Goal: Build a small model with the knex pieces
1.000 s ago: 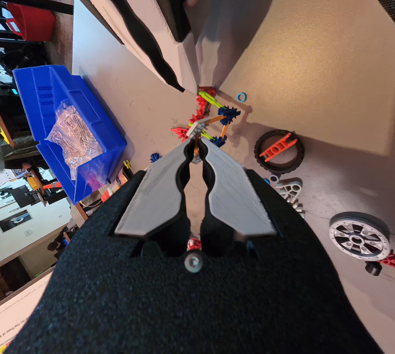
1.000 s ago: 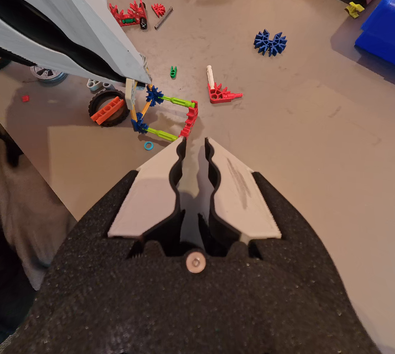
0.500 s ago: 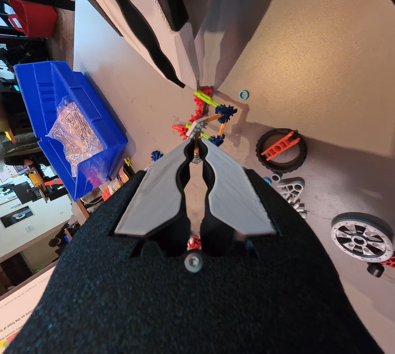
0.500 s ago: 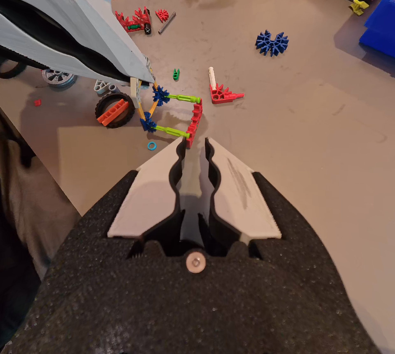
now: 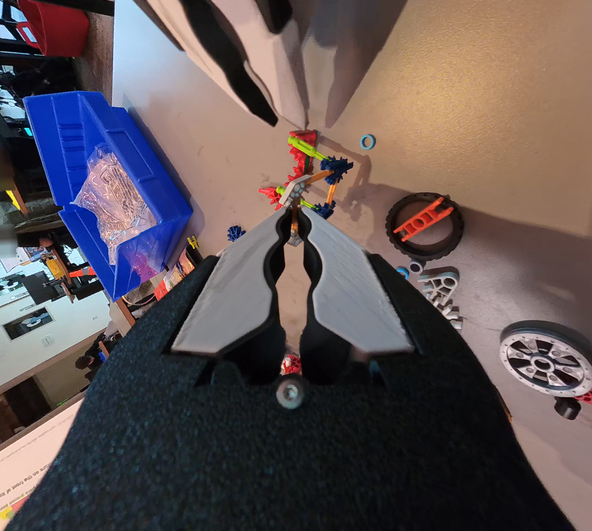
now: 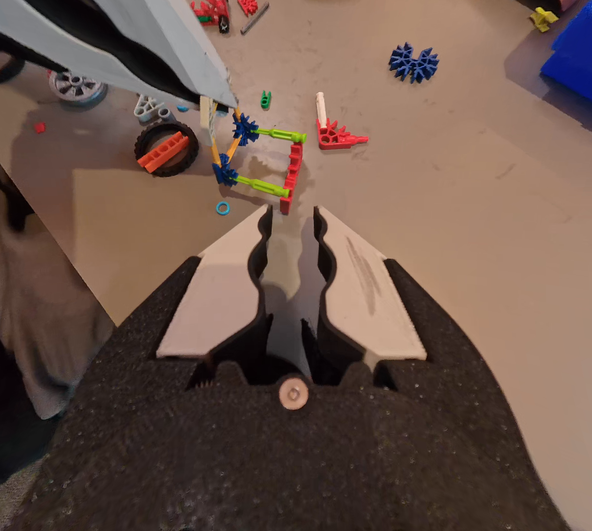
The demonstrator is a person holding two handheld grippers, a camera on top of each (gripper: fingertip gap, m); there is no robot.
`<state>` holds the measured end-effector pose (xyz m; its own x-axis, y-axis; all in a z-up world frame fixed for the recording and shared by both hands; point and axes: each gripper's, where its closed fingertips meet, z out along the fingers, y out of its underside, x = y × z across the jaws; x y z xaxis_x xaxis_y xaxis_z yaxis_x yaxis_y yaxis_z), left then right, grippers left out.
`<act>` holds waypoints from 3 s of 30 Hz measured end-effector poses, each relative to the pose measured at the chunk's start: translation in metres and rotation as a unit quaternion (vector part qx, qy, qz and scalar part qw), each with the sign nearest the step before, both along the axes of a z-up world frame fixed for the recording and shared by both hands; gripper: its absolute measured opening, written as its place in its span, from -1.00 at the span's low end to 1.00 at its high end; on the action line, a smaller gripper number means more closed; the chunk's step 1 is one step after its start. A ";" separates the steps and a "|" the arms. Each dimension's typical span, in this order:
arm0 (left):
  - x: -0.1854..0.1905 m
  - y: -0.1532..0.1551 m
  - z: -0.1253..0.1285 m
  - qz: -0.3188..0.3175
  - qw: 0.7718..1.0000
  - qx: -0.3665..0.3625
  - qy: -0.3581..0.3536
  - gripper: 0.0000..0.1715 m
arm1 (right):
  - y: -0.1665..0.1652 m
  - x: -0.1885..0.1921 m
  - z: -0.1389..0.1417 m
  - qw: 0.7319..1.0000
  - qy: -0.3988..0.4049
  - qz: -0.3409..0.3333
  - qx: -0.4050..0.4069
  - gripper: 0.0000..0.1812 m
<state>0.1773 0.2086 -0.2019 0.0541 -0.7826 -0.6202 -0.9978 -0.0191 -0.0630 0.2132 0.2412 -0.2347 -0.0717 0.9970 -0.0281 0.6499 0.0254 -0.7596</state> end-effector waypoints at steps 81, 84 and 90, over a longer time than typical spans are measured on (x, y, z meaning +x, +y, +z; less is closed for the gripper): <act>-0.015 -0.027 -0.001 0.047 0.883 -0.238 -0.402 -0.73 | -0.014 -0.011 -0.014 0.994 -0.029 0.023 0.100 -0.92; -0.014 -0.028 -0.013 0.039 0.888 -0.237 -0.391 -0.73 | -0.015 -0.013 -0.015 0.994 -0.032 0.026 0.101 -0.92; -0.007 -0.020 -0.026 0.038 0.894 -0.232 -0.381 -0.95 | -0.015 -0.014 -0.018 0.994 -0.044 0.022 0.093 -0.92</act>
<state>0.1705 0.1884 -0.2277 0.3858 -0.9225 0.0107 -0.6632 -0.2854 -0.6919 0.1990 0.2265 -0.2525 -0.1213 0.9814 0.1486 0.7092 0.1904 -0.6788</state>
